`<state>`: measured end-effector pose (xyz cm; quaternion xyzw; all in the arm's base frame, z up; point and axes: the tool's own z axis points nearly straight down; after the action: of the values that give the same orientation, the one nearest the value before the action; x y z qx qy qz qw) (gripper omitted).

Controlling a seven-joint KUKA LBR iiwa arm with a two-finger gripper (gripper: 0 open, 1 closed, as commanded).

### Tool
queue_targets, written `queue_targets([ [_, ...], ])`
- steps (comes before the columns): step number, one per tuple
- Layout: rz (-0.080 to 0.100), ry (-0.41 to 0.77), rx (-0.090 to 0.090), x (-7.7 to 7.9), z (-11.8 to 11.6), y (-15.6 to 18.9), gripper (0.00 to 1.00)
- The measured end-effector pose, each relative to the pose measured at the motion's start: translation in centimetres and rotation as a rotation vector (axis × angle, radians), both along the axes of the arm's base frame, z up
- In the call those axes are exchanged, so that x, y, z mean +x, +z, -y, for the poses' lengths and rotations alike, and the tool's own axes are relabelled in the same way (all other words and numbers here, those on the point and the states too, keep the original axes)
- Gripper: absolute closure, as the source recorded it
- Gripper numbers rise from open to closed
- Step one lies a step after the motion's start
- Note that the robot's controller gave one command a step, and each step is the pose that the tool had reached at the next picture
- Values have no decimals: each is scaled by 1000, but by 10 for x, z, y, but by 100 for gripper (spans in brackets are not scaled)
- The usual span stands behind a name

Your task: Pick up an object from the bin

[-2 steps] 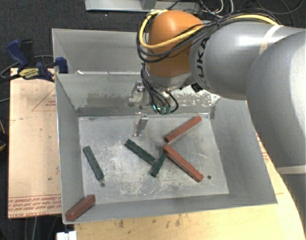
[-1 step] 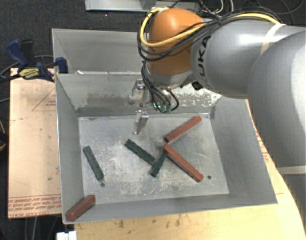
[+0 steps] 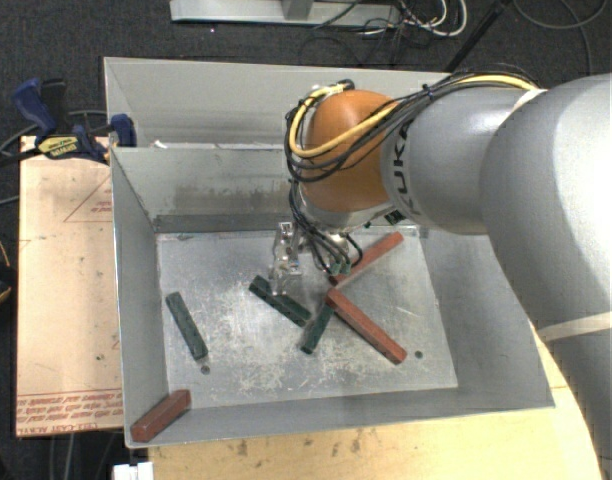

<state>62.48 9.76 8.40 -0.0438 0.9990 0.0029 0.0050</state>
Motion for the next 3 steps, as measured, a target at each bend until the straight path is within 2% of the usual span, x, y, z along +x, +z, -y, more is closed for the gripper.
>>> queue_targets([
  [1,19,-2,2,2,0,-3,0],
  [2,18,-3,2,2,0,-3,0],
  [3,6,-151,5,-50,8,0,100],
])
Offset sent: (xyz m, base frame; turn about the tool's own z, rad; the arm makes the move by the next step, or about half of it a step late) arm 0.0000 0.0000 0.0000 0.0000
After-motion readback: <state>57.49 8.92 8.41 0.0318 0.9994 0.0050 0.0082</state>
